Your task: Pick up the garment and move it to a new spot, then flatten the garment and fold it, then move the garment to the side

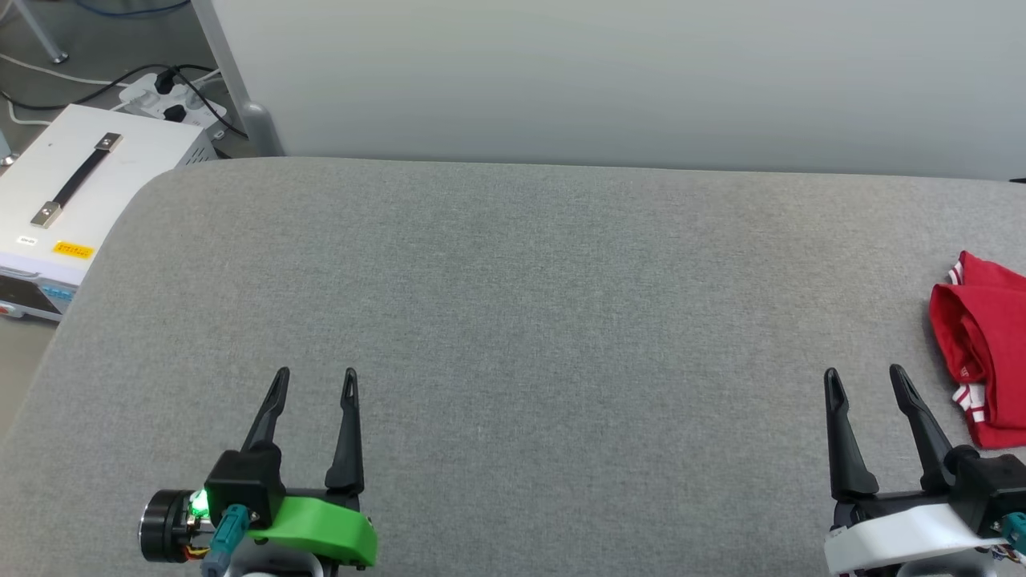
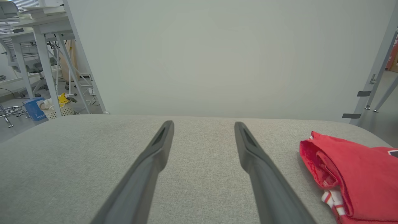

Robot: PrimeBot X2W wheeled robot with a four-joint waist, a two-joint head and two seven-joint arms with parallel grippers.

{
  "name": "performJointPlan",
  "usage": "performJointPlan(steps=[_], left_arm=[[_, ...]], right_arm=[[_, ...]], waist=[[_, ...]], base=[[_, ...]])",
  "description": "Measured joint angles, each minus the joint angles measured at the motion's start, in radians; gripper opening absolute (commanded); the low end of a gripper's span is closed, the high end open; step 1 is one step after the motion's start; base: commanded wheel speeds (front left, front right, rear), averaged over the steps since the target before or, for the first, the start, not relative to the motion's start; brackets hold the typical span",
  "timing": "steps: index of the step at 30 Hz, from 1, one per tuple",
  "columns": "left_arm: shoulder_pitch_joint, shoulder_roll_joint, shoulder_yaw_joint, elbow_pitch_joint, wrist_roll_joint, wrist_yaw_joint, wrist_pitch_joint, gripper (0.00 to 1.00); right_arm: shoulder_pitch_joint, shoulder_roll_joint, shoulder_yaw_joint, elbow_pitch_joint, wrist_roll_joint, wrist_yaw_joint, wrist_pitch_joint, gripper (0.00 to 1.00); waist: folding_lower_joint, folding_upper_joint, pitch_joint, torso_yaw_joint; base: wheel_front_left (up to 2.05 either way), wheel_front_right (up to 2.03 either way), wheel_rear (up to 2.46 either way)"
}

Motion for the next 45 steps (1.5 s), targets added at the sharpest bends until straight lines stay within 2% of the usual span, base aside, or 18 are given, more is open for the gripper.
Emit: performJointPlan(steps=[13, 14, 45], left_arm=[[0.015, -0.001, -0.004, 0.022, 0.001, -0.009, 0.0, 1.0], [0.015, -0.001, -0.004, 0.023, 0.001, -0.009, 0.001, 0.0], [0.014, -0.001, 0.003, 0.009, 0.009, -0.006, 0.054, 0.0]], right_arm=[[0.035, 0.012, -0.018, -0.001, -0.006, 0.0, 0.0, 1.0], [0.035, 0.013, -0.017, 0.0, -0.006, 0.0, 0.0, 0.0], [0.028, 0.013, -0.008, 0.004, -0.025, 0.0, 0.051, 0.0]], waist=[[0.0, 0.0, -0.017, -0.012], [0.0, 0.0, -0.017, -0.012], [0.0, 0.0001, -0.02, -0.023]], base=[[0.0, 0.0, 0.0], [0.0, 0.0, 0.0], [0.0, 0.0, 0.0]])
